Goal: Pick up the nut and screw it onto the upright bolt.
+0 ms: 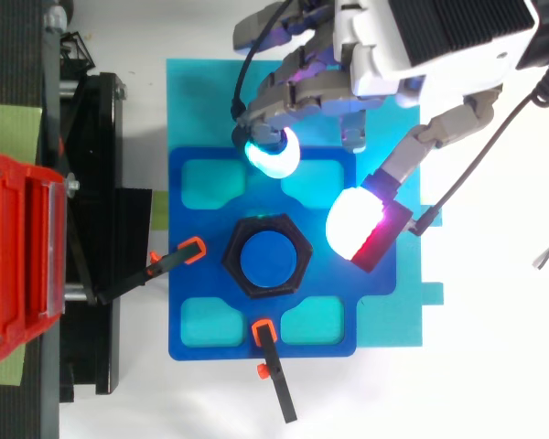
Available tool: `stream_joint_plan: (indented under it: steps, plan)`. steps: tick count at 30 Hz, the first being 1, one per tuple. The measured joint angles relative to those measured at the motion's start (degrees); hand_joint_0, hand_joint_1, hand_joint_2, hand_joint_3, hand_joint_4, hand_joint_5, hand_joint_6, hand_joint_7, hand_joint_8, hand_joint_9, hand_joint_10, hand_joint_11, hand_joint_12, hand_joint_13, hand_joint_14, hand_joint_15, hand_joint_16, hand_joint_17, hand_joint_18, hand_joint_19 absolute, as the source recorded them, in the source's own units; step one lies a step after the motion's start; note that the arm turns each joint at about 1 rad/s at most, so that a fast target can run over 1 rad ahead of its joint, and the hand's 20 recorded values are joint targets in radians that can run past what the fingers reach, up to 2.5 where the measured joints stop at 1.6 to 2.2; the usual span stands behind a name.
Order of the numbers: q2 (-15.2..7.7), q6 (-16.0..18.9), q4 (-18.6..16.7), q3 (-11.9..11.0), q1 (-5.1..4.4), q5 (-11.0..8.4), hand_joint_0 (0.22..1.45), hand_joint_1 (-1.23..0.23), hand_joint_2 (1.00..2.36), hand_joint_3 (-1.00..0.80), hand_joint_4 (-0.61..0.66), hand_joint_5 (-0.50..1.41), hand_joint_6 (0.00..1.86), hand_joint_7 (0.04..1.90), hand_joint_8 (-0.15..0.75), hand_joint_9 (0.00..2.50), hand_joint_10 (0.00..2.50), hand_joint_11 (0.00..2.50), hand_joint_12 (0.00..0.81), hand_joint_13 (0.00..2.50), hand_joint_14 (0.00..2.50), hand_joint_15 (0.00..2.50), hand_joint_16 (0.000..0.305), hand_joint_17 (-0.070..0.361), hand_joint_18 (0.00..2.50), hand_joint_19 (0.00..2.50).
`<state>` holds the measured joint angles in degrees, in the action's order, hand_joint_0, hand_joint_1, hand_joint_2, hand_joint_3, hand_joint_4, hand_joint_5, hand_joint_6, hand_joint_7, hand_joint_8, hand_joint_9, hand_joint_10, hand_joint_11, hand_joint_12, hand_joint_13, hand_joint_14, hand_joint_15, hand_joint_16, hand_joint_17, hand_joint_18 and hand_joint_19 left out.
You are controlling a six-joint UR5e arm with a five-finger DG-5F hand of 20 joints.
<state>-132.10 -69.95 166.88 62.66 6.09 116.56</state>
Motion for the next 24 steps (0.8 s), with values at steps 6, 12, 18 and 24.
stream_joint_plan:
  steps: [6, 12, 18, 24]
  plan:
    - [0.0, 0.1, -0.2, 0.0, 0.14, 0.35, 0.47, -0.26, 1.00, -0.50, 0.20, -0.07, 0.50, 0.86, 0.250, 1.22, 0.00, 0.10, 0.335, 0.70, 0.00, 0.07, 0.031, 0.070, 0.28, 0.07]
    - [0.0, 0.5, -0.5, -0.1, -0.43, 0.33, 0.47, -0.28, 1.00, -0.50, 0.17, -0.13, 0.50, 0.68, 0.254, 0.92, 0.00, 0.00, 0.349, 0.59, 0.00, 0.07, 0.035, 0.078, 0.18, 0.09]
    - [0.0, 1.1, -1.8, -0.1, -1.82, -0.28, 0.46, -0.29, 1.00, -0.50, 0.16, -0.14, 0.50, 0.67, 0.252, 0.86, 0.00, 0.00, 0.352, 0.55, 0.00, 0.06, 0.036, 0.081, 0.16, 0.10]
    - [0.0, 2.4, -3.2, -0.1, -3.32, -1.95, 0.46, -0.29, 1.00, -0.50, 0.19, -0.11, 0.50, 0.71, 0.261, 0.90, 0.00, 0.00, 0.348, 0.56, 0.00, 0.06, 0.037, 0.082, 0.15, 0.09]
